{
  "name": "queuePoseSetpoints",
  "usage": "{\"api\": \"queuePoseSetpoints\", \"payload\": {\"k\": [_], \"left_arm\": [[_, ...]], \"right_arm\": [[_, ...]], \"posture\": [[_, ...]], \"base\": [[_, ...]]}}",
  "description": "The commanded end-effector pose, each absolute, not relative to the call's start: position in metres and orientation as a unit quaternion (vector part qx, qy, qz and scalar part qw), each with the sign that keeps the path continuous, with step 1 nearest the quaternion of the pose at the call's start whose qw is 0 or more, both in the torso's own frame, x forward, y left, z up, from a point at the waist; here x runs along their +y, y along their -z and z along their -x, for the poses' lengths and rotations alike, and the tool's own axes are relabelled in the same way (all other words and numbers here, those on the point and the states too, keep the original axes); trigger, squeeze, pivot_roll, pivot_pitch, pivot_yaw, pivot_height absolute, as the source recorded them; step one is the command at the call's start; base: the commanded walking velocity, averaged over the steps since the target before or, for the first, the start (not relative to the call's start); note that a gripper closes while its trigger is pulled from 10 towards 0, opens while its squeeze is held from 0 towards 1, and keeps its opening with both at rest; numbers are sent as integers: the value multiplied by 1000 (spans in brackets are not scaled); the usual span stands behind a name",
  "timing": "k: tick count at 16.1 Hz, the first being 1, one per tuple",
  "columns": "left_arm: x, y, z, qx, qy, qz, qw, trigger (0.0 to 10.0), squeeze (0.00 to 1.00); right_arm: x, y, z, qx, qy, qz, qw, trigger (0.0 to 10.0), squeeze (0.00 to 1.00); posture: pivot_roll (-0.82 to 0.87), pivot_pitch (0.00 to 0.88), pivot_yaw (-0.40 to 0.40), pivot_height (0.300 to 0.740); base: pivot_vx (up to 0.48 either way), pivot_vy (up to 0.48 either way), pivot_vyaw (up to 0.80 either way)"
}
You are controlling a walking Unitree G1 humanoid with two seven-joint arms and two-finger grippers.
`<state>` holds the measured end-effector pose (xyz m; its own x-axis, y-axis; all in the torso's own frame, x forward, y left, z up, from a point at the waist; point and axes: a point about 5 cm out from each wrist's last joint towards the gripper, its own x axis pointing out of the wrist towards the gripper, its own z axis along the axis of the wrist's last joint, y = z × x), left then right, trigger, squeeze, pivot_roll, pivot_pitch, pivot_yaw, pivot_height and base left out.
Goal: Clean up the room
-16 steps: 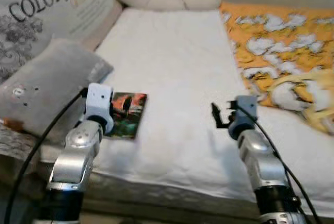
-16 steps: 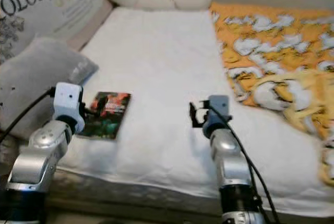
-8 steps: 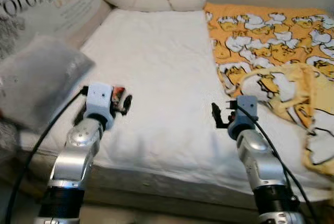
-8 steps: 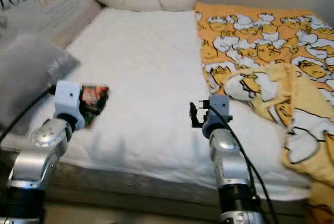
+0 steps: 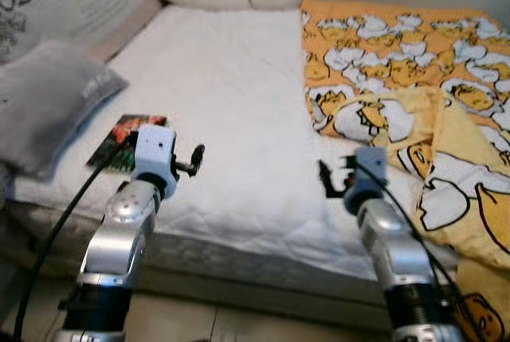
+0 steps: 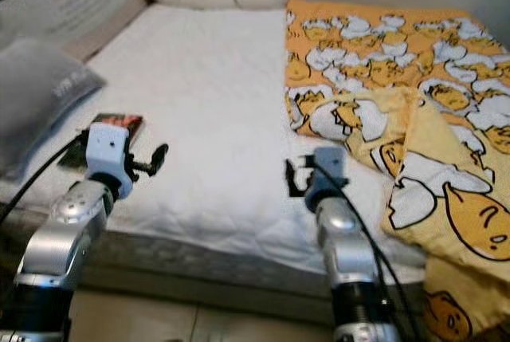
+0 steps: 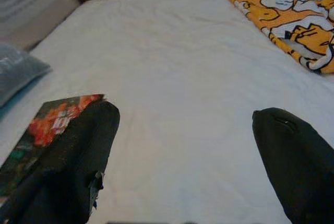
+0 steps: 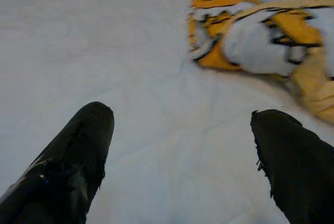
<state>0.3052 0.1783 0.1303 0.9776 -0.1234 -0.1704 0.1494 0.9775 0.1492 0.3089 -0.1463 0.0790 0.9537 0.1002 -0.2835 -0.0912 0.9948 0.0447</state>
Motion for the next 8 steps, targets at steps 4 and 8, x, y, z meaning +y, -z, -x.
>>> {"api": "queuePoseSetpoints", "payload": {"k": [4, 8], "left_arm": [[182, -134, -307, 75, 70, -69, 992, 10000, 0], [182, -135, -307, 74, 72, -65, 993, 10000, 0]], "right_arm": [[-138, -78, -309, 154, -68, -13, 986, 10000, 1000], [-140, -79, -310, 155, -65, -15, 986, 10000, 1000]], "posture": [[-23, 0, 25, 740], [-27, 0, 26, 740]], "base": [[0, 0, 0], [125, 0, -745]]}}
